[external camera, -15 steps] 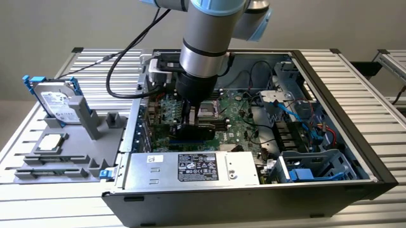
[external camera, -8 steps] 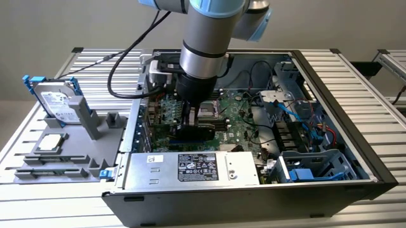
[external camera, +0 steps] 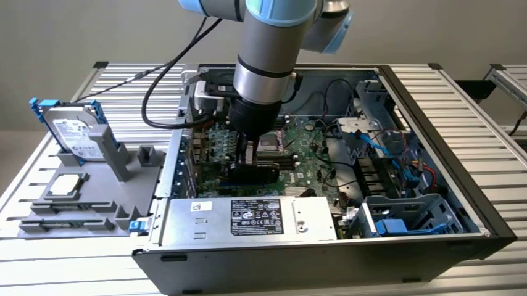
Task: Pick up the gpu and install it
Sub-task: 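Insert the gpu into the slot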
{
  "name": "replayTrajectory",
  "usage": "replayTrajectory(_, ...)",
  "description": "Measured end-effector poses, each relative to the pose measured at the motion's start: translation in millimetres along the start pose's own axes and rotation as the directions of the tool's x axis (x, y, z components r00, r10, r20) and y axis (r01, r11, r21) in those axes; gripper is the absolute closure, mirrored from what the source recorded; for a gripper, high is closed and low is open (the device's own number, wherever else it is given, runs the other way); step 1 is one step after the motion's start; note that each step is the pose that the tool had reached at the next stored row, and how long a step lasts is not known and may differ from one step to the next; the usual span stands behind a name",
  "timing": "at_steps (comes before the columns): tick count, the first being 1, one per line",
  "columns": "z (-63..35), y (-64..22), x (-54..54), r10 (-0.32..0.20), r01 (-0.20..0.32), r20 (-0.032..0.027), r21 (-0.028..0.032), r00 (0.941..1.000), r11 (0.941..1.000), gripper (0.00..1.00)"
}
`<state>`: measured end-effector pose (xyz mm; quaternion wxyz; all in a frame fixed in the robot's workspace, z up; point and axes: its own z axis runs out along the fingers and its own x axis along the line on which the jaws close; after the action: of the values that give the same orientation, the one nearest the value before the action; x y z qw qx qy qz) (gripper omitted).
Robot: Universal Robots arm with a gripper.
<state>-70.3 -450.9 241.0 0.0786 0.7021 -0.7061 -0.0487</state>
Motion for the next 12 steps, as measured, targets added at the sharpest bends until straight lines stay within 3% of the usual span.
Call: replayTrajectory(12,-0.1,0.2,0.0,0.000,0.000,-0.0006,-0.0027,1.0000,1.0000,0.73)
